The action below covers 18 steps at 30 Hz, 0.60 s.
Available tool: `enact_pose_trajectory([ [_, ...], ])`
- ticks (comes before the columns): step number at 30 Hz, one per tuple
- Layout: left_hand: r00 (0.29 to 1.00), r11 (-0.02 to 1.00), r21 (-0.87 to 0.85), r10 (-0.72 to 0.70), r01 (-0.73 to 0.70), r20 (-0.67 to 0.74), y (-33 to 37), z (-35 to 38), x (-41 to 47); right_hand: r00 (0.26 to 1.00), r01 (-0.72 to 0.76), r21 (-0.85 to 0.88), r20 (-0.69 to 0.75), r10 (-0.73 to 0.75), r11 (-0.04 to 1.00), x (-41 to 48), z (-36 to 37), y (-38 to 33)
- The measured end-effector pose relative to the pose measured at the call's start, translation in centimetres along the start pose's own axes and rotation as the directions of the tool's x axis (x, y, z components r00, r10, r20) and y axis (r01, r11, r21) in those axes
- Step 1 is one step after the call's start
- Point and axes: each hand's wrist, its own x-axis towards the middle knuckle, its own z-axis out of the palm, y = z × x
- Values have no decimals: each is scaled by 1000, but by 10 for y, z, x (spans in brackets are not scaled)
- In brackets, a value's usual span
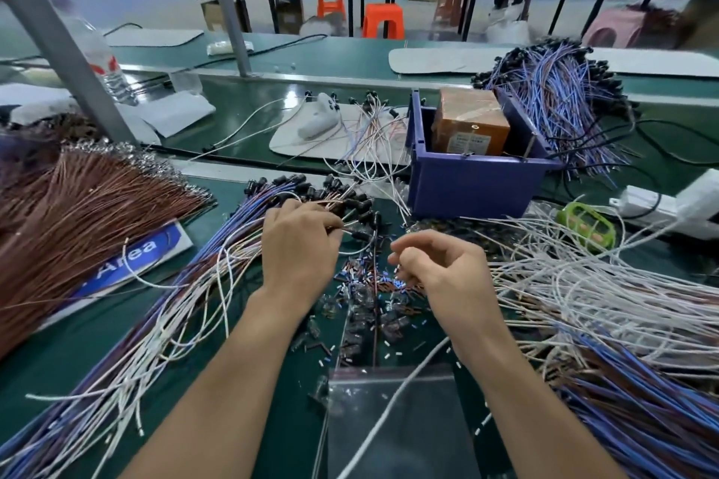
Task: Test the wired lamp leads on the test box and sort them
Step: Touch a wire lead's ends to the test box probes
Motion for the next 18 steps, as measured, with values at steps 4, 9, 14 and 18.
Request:
enact_pose_trajectory([
  [4, 995, 990, -137, 6, -19, -95, 6, -6, -5, 998, -36, 60, -41, 39, 998, 3, -2, 1],
  [9, 957, 928, -311, 125, -205, -260, 27, -11, -20, 996, -91, 157, 18, 90, 983, 4, -1, 1],
  [14, 936, 880, -366, 202, -303, -289, 55, -2, -40, 995, 104, 169, -11, -103, 980, 0, -5, 3],
  [18, 967, 853, -460, 190, -247, -167, 52, 4, -41, 966, 165, 200, -229, -118, 966, 6, -30, -7],
])
